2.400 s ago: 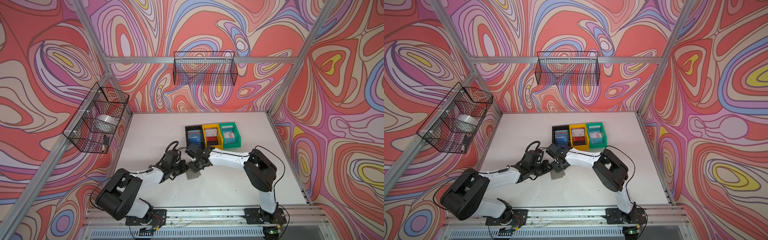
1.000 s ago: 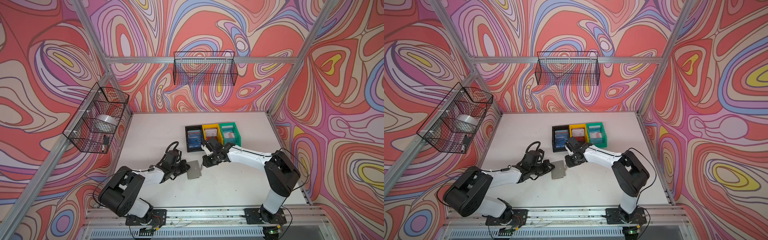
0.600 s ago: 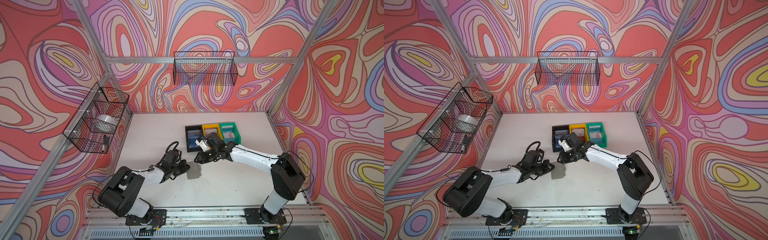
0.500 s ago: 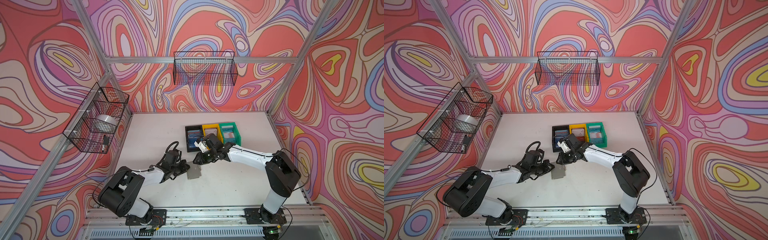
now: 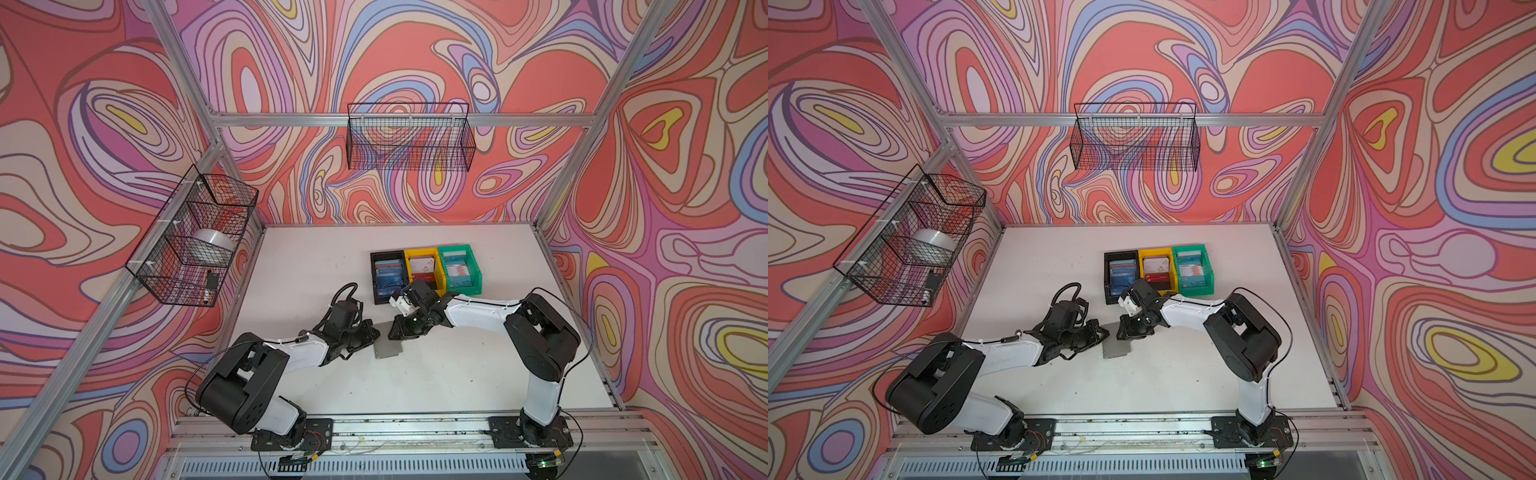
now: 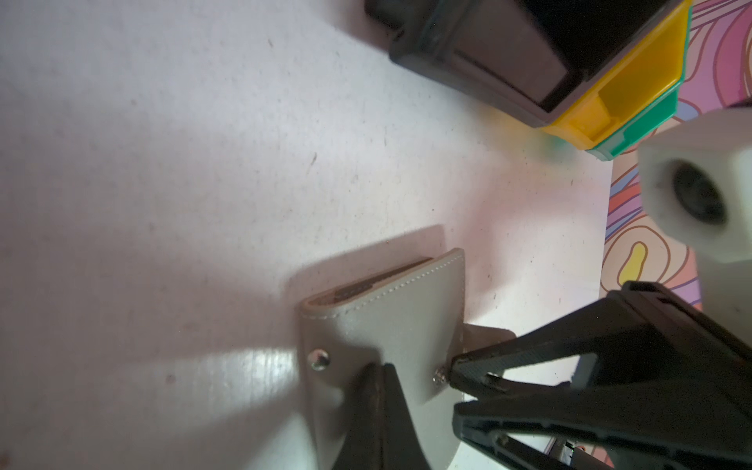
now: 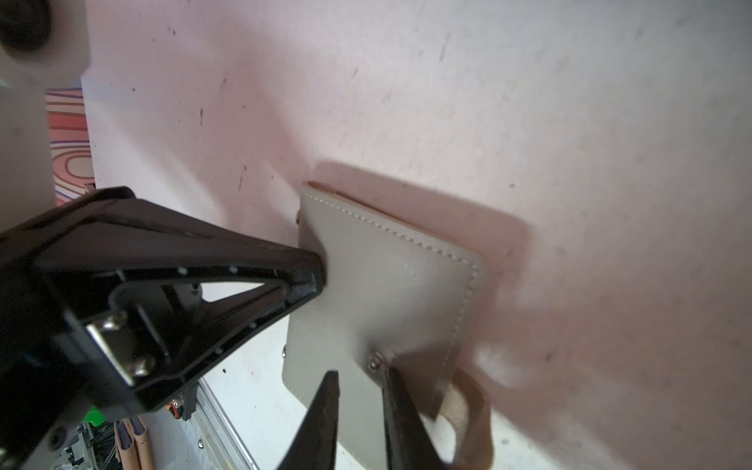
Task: Take the credit cards out of the card holder
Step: Open the card holder at the center of the table.
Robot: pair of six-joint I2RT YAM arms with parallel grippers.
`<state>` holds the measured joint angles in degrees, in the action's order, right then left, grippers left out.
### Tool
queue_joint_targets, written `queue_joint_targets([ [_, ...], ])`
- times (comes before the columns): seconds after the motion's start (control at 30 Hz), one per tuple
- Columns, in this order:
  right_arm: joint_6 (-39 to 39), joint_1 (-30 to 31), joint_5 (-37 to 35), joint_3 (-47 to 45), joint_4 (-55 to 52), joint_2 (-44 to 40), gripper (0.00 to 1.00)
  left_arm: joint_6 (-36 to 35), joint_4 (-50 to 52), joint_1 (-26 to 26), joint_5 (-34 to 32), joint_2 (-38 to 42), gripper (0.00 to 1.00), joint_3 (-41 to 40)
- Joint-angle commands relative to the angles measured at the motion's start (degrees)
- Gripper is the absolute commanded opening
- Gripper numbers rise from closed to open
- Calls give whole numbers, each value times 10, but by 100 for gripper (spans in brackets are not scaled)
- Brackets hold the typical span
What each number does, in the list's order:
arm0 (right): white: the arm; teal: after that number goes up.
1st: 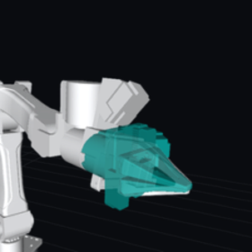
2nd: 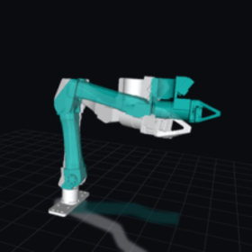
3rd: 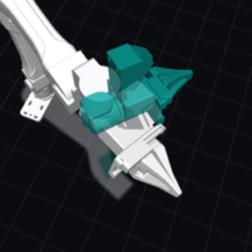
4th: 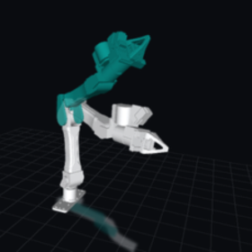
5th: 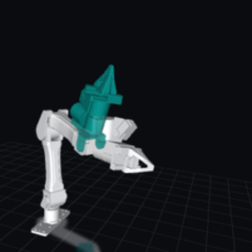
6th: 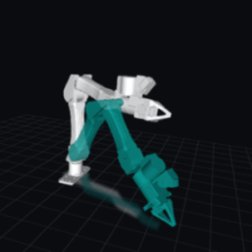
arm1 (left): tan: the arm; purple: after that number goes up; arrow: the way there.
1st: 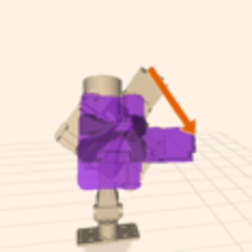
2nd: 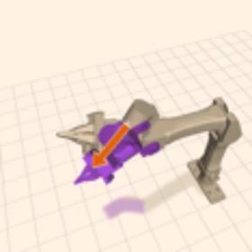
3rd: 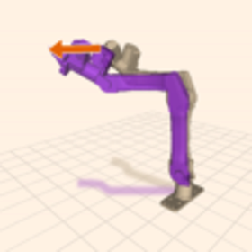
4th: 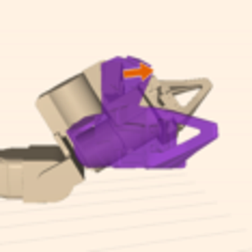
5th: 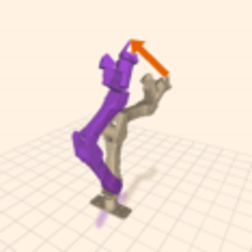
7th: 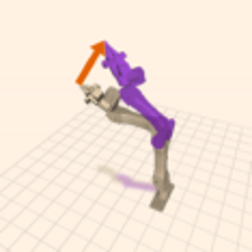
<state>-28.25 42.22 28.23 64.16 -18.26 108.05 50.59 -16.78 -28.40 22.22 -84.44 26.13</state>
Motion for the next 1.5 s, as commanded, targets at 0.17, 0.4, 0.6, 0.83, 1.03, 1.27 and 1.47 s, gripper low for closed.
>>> queue_joint_targets([
  [0.17,-8,-17,-25,-37,2,-19,23,-7,83,2,-20,-1,0,-9],
  [0.4,0,-24,-11,-39,9,-8,28,-11,97,3,-21,7,0,0],
  [0.6,2,-24,22,-35,33,-4,30,-14,105,3,-17,1,0,12],
  [0.83,6,-24,42,-38,42,-16,23,-15,105,3,-12,-12,0,23],
  [1.03,6,-24,45,-41,46,-27,9,-17,113,3,-9,-8,0,27],
  [1.27,6,-24,65,-36,53,-40,0,-47,189,3,-28,25,0,80],
  [1.47,3,-24,71,-36,61,-34,0,-48,189,3,-22,7,0,81],
])
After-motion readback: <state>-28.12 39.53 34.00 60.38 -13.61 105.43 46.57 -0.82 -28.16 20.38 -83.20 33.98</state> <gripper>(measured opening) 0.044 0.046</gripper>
